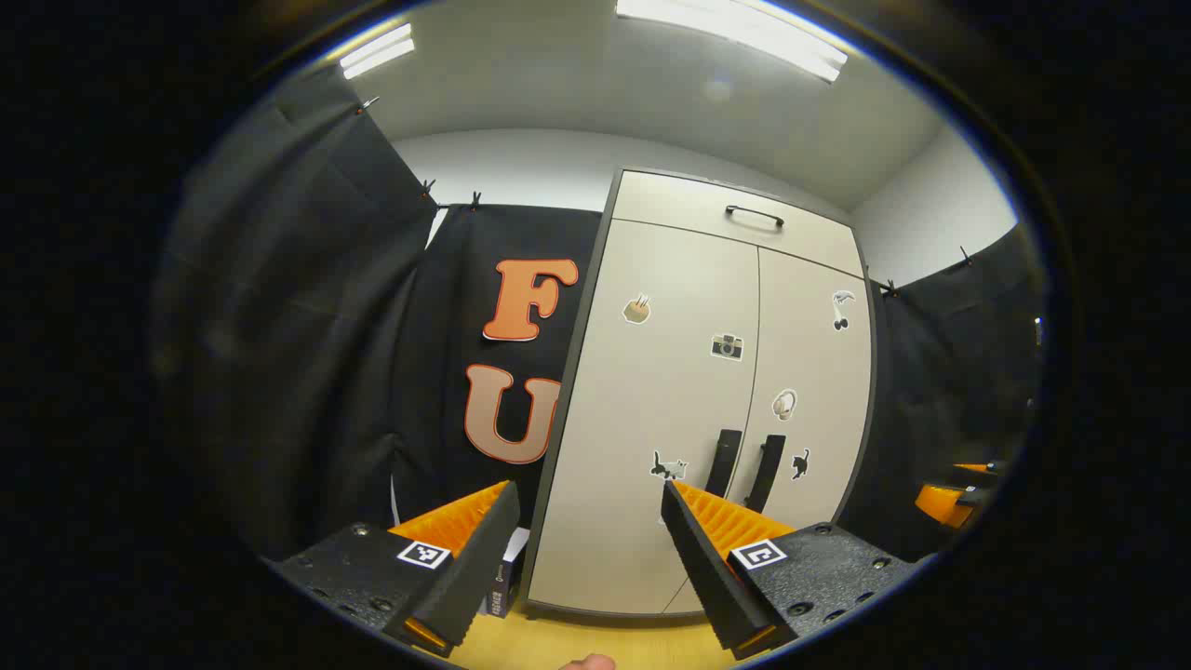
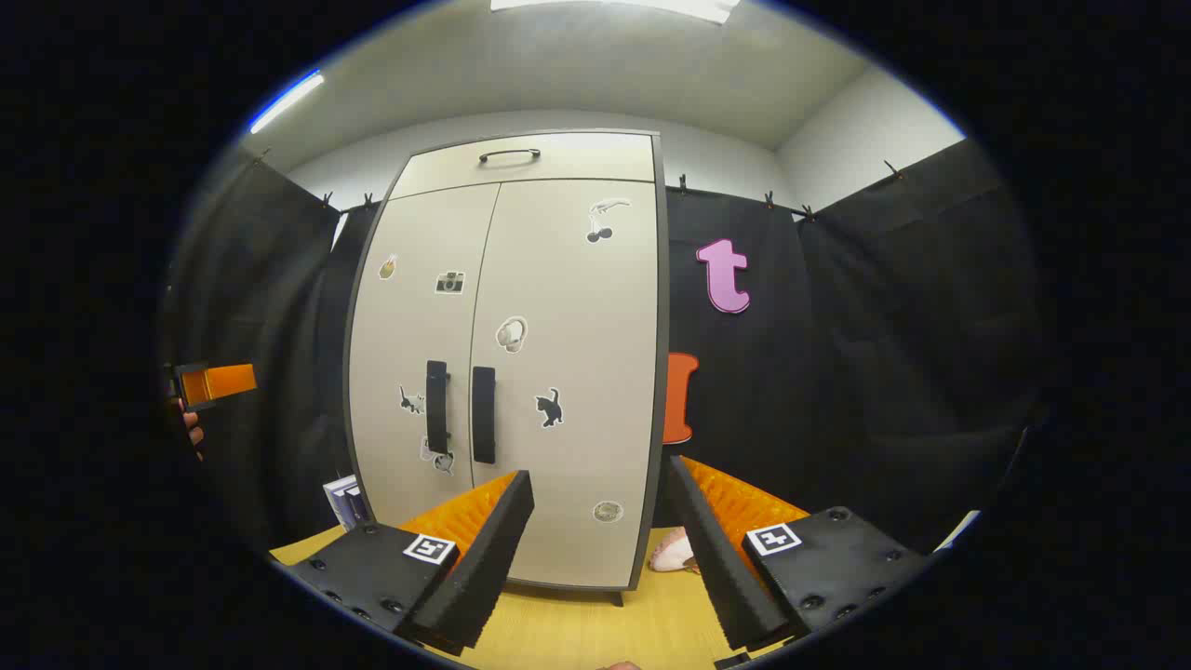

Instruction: Open the right door of the double-door shoe cabinet with the right hand, and open the left door with the left hand.

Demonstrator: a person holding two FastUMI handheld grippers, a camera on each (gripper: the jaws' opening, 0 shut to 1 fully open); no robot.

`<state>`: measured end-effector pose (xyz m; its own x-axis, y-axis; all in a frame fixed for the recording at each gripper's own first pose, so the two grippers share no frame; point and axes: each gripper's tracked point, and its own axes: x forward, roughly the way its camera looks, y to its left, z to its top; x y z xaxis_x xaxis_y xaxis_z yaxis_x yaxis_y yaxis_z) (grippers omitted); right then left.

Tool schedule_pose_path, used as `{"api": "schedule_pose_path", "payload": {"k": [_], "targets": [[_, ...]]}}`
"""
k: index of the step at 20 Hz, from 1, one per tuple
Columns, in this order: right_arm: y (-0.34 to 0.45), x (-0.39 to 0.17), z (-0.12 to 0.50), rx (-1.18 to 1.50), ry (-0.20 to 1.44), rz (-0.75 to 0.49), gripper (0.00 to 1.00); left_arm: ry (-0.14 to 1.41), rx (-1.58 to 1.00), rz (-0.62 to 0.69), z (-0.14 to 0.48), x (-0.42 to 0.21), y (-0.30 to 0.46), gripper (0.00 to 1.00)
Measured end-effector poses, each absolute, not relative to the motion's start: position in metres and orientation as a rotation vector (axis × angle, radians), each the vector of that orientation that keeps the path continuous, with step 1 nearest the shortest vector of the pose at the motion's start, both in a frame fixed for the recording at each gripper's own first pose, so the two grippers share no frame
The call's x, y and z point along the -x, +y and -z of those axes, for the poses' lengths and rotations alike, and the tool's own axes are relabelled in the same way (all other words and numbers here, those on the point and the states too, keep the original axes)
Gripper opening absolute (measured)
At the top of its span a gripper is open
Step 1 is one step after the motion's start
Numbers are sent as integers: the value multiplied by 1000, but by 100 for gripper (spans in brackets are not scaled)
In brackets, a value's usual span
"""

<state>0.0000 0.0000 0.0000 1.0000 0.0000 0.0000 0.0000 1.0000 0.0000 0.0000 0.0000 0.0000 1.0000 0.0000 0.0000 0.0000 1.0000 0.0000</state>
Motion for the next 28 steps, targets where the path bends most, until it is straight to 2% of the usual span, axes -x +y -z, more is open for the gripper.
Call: {"api": "schedule_pose_path", "payload": {"k": [1,4,11,12,13,22,23,24,27,28], "targets": [[4,-1,-1,-14,-1,-2,94,-8,-11,12,-2,-4,0,94],[7,-7,-2,-27,-4,16,93,-8,-14,39,0,-10,0,94],[16,-19,-10,-32,-14,18,93,-24,-17,35,-2,-19,13,94],[19,-21,-11,-35,-16,13,98,-24,-19,29,-2,-20,16,94],[20,-22,-12,-38,-18,7,98,-24,-20,26,-2,-20,17,94],[29,-37,-19,-54,-28,-6,98,-33,-30,22,0,-28,20,94],[31,-41,-21,-64,-28,-9,94,-37,-35,17,0,-29,21,94],[35,-46,-24,-71,-28,-15,98,-37,-37,14,0,-31,21,94],[55,-69,-38,-82,-41,-54,98,-27,-33,10,5,-32,24,95],[65,-79,-41,-81,-43,-77,98,-22,-35,4,7,-32,26,92]]}}
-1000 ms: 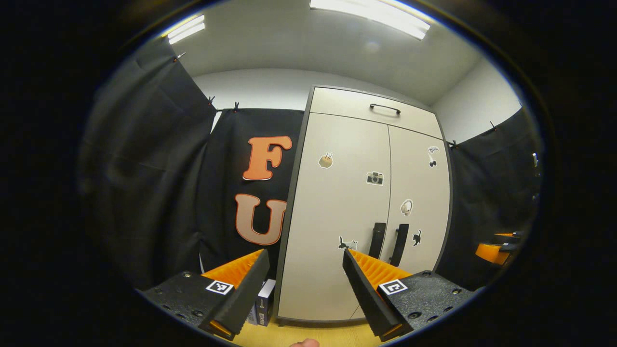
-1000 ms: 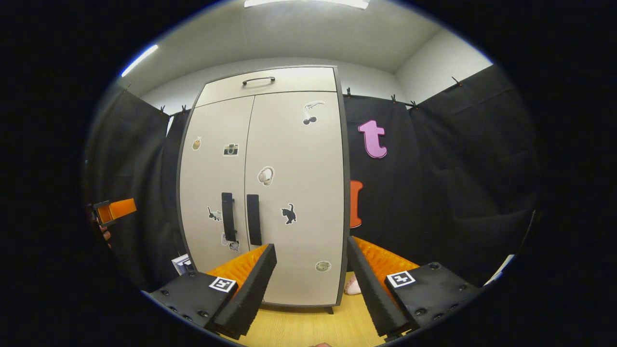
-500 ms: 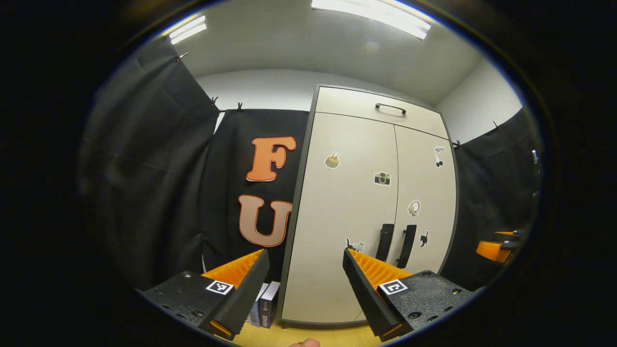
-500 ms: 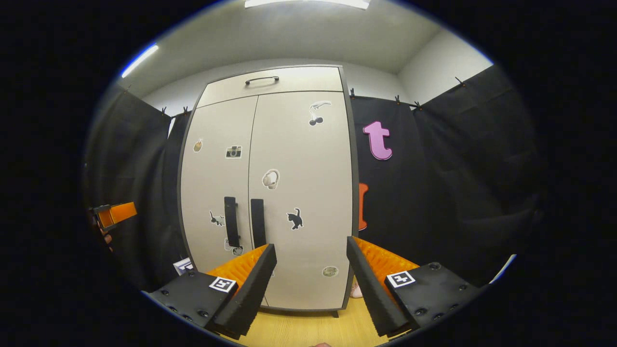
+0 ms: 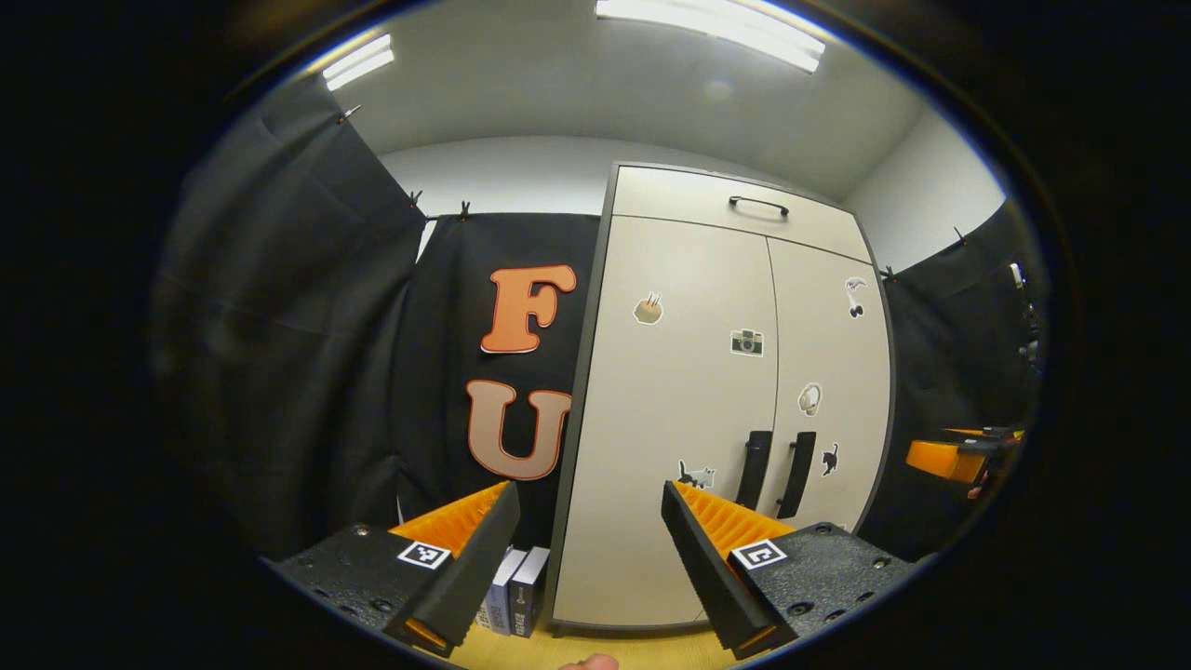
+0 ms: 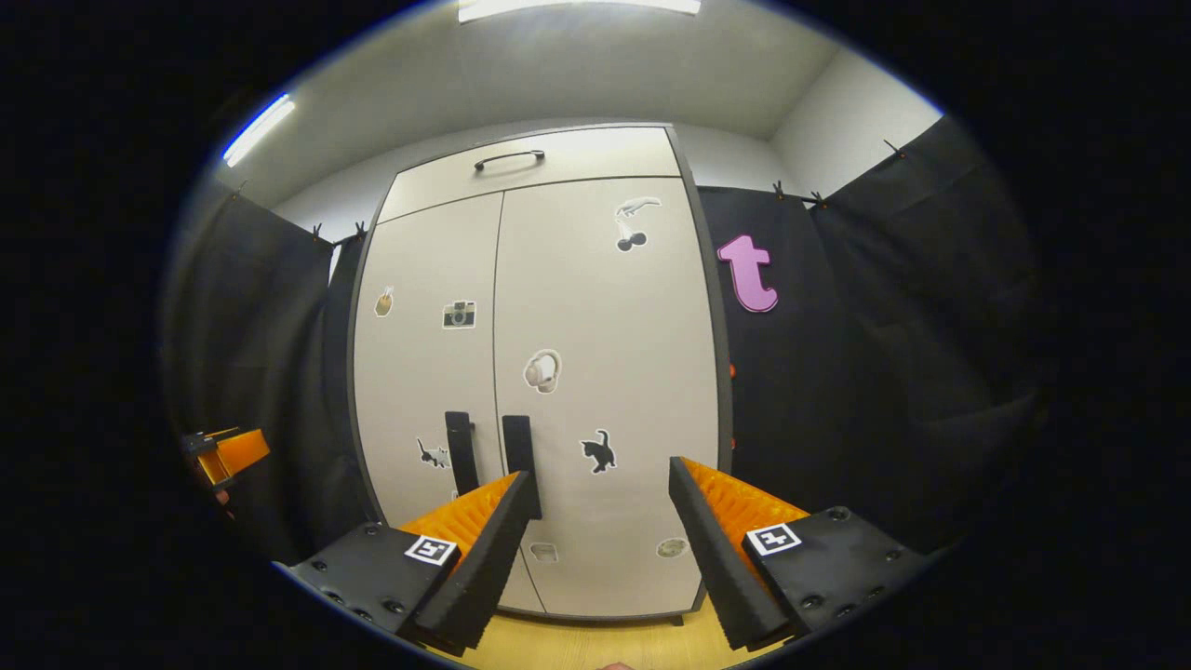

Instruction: Open the right door of the double-door shoe cabinet with the right hand, and open the left door with the left hand.

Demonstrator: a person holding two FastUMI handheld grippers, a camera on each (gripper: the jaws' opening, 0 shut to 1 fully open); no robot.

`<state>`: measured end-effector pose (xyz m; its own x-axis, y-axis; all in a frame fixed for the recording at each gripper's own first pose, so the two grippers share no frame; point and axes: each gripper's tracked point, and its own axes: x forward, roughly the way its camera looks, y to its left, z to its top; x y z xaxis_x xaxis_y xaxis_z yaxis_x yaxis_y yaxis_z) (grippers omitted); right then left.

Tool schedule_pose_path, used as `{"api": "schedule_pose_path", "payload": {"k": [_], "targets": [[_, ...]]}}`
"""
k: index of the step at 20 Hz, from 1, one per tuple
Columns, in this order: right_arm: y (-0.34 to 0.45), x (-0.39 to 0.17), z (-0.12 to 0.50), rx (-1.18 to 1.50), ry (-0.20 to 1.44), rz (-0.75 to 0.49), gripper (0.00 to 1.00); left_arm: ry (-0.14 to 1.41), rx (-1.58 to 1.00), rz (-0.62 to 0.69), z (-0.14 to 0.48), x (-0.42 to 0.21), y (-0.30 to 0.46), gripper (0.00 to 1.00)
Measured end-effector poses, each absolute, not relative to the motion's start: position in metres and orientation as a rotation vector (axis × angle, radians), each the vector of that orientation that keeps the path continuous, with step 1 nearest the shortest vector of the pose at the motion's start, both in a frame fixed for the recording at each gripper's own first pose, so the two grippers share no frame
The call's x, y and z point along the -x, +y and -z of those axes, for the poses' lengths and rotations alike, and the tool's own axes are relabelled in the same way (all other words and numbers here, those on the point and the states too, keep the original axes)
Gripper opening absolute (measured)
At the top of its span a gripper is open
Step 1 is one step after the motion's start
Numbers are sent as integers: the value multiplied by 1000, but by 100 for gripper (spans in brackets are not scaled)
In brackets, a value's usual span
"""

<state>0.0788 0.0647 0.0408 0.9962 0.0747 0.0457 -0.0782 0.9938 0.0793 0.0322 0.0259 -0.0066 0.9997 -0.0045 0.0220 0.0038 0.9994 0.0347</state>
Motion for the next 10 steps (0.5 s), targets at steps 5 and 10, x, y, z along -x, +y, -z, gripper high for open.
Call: {"api": "schedule_pose_path", "payload": {"k": [5,10], "targets": [[109,-135,-46,-58,-31,-146,98,2,-38,-22,18,-29,36,95],[128,-188,-35,-15,4,-123,98,11,-41,-59,20,-22,50,94]]}}
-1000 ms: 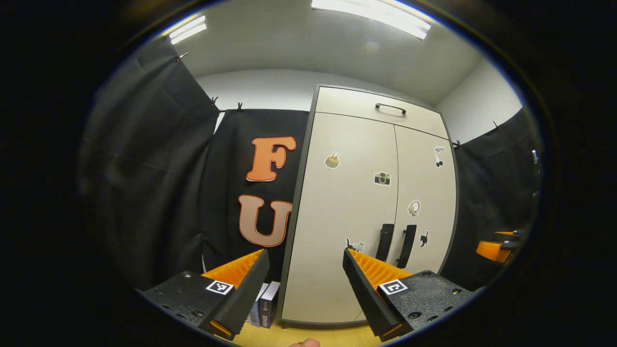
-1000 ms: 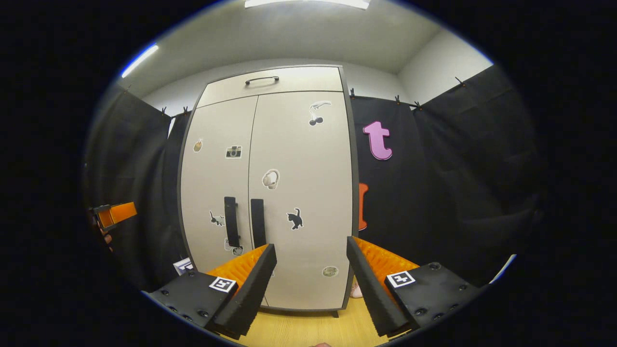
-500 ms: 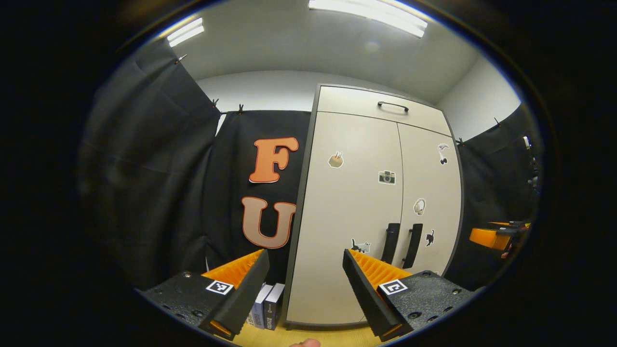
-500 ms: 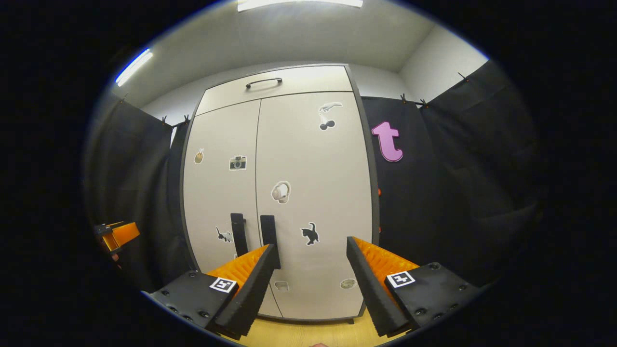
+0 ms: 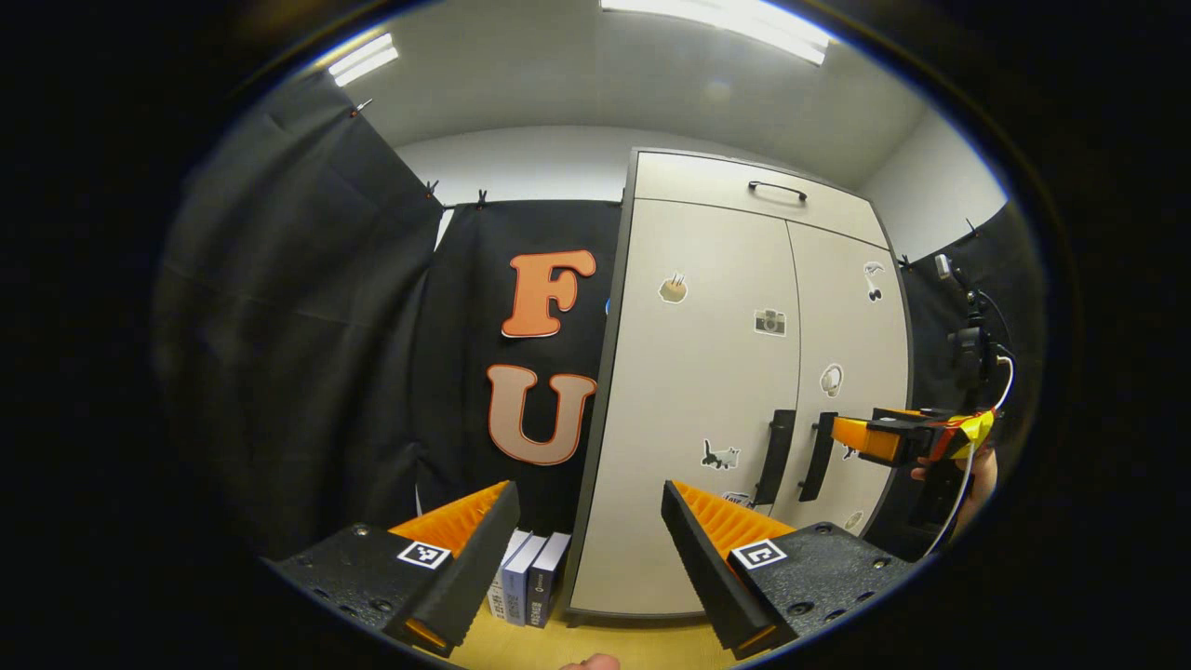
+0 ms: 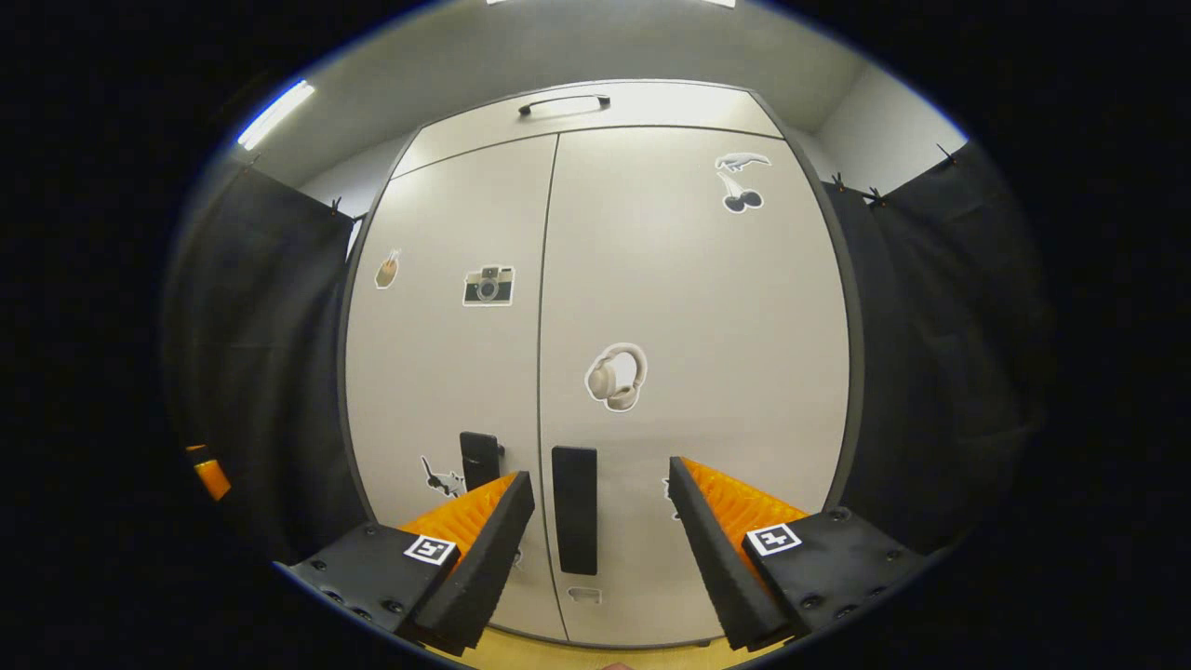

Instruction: Open the right door of the double-door shoe cabinet with the right hand, and open the left door with the left hand.

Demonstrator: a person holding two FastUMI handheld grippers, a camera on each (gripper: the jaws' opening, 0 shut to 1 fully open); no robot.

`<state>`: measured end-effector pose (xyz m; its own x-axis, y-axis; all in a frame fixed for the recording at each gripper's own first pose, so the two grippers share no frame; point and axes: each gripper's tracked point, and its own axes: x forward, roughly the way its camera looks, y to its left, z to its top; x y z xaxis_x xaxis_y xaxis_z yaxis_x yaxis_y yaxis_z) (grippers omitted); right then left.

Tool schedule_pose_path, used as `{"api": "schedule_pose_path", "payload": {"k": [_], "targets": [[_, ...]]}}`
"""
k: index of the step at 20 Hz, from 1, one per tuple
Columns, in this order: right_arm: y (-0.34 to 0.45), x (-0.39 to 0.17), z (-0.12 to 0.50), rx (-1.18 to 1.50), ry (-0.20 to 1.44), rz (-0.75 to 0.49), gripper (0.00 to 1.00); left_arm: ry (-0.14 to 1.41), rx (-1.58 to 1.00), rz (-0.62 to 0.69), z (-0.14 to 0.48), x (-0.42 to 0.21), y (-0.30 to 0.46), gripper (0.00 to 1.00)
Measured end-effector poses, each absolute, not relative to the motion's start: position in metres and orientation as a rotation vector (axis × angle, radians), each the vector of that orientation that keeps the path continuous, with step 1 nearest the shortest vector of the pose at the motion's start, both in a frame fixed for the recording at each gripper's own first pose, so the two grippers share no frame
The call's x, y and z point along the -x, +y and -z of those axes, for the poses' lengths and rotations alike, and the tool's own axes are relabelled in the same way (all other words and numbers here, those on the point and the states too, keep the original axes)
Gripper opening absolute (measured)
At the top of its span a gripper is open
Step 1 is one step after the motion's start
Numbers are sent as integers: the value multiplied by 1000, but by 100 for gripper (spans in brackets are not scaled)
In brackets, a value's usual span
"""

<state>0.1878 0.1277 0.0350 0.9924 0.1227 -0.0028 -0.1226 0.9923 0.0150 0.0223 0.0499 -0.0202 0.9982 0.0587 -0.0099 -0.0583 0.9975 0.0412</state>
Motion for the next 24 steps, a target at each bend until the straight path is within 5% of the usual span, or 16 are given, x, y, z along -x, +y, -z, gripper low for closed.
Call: {"api": "schedule_pose_path", "payload": {"k": [17,21,24], "targets": [[130,-240,6,37,77,-3,96,-6,-59,-62,19,-25,58,94],[149,-239,9,21,71,-66,74,-9,-68,-53,18,-26,56,94],[152,-239,13,-21,96,-106,38,-11,-59,-42,18,-25,56,94]]}}
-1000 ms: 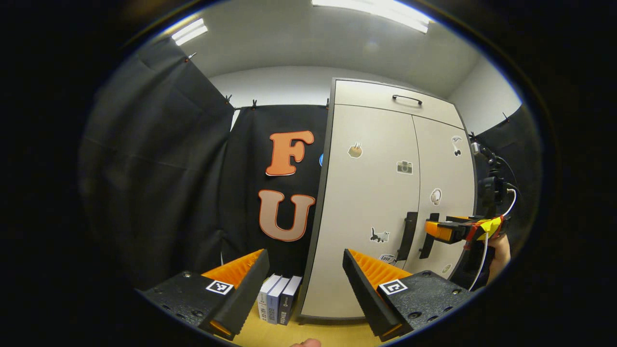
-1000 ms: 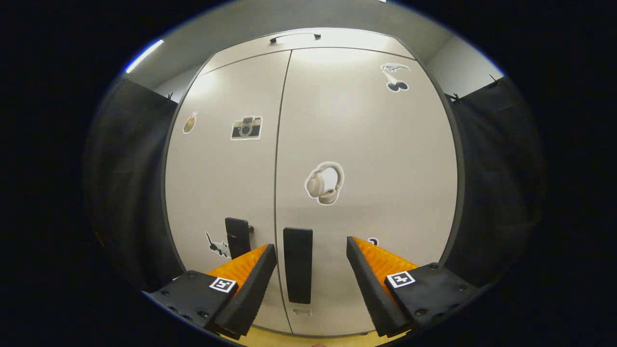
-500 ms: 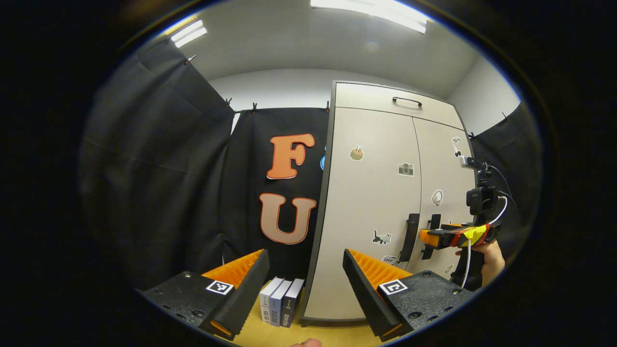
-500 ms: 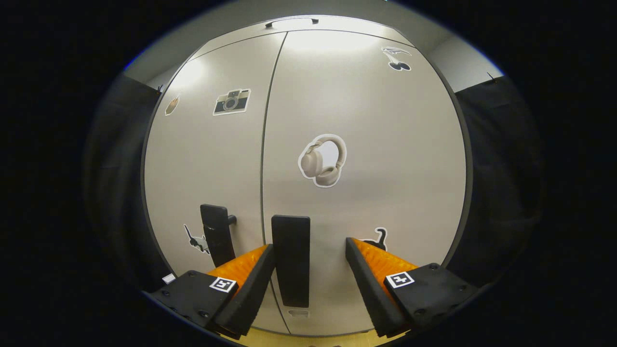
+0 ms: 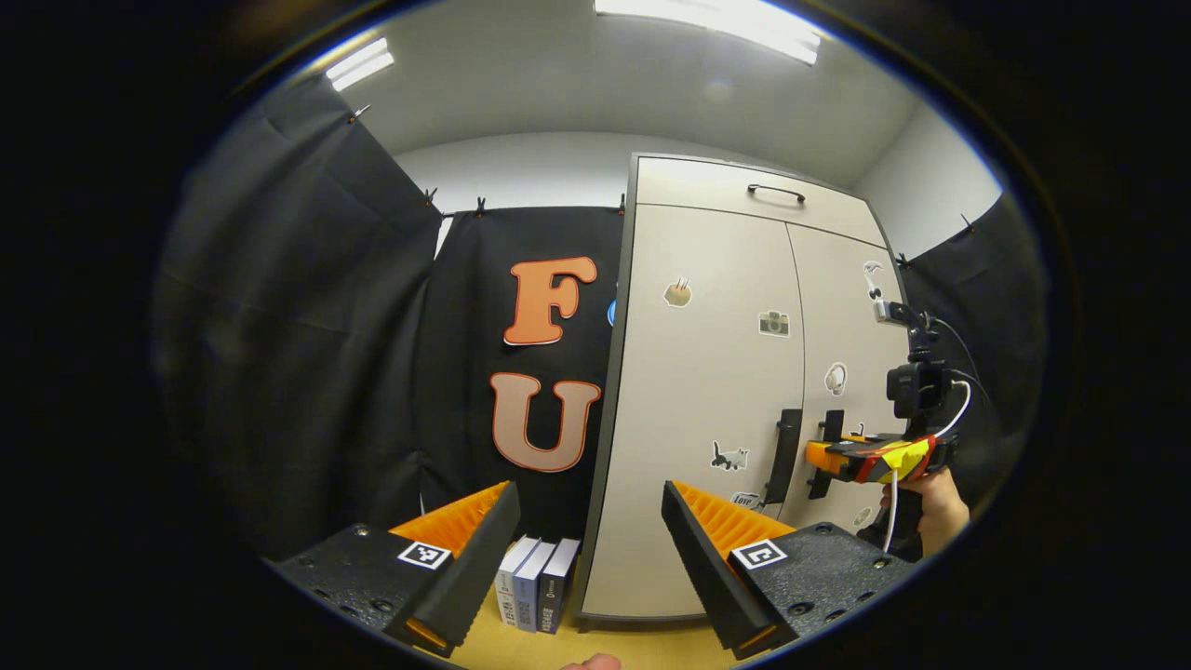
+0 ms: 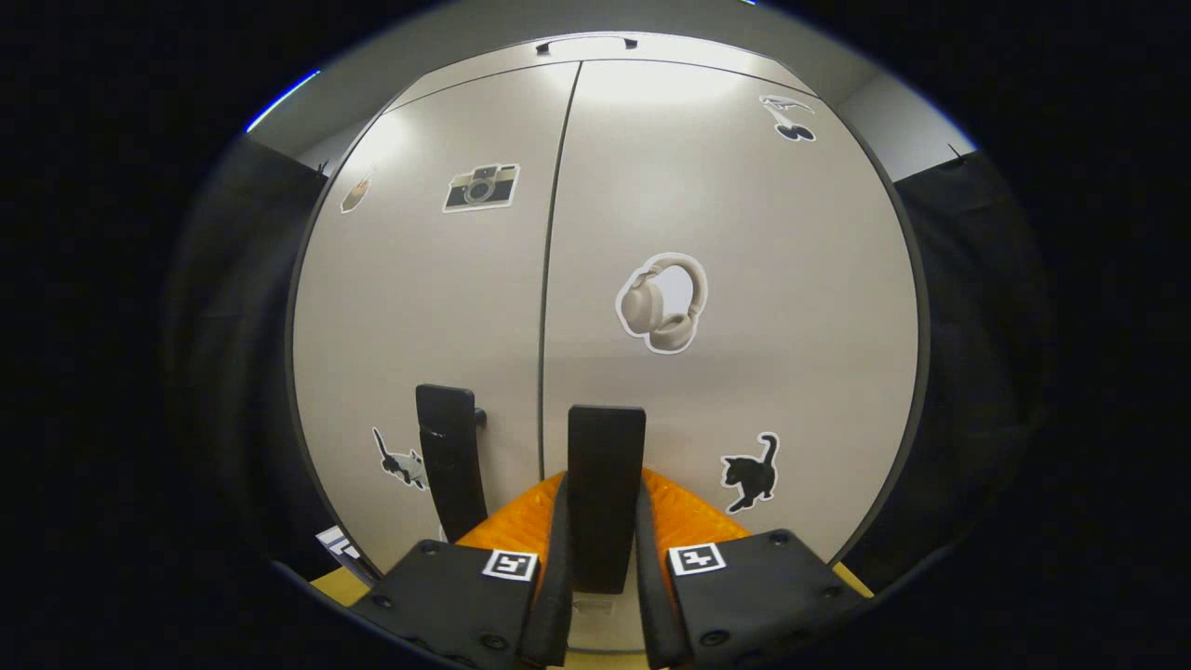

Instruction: Open the right door of the double-door shoe cabinet with the right hand, and open the left door with the left hand.

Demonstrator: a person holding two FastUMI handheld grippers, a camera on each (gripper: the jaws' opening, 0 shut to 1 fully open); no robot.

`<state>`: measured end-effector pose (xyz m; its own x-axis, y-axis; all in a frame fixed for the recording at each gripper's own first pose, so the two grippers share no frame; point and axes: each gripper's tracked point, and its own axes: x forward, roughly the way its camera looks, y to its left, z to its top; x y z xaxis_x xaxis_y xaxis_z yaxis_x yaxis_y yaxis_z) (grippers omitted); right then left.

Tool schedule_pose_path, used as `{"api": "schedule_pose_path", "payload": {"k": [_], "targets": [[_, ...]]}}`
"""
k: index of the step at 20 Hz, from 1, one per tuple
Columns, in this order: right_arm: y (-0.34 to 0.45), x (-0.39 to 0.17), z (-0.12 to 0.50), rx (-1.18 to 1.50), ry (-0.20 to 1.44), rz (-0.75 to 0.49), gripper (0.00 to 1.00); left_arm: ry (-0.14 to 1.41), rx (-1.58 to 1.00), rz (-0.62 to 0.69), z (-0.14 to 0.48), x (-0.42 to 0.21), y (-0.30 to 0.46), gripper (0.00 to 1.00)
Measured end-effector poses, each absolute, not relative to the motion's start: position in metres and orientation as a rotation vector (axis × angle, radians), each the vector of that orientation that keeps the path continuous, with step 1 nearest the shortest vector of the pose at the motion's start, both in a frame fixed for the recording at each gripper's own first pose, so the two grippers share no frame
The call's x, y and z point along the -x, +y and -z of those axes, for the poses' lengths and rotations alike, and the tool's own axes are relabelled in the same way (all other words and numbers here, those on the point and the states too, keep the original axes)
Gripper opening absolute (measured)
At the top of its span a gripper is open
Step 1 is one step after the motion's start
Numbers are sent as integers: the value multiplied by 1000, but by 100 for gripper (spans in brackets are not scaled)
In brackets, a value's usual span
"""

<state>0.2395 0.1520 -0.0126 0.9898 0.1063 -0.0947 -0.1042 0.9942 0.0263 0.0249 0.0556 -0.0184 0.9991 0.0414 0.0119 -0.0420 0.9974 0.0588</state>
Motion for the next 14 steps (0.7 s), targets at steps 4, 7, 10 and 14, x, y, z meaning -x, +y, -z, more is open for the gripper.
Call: {"api": "schedule_pose_path", "payload": {"k": [4,7,10,14], "targets": [[152,-239,13,-47,95,-119,22,-13,-52,-41,17,-22,60,94],[153,-237,13,-44,102,-121,22,-7,-57,-45,18,-20,63,95],[152,-228,13,-40,106,-155,22,-3,-50,-48,19,-16,64,94],[146,-198,13,-60,124,-240,23,6,-41,-26,20,-12,53,94]]}}
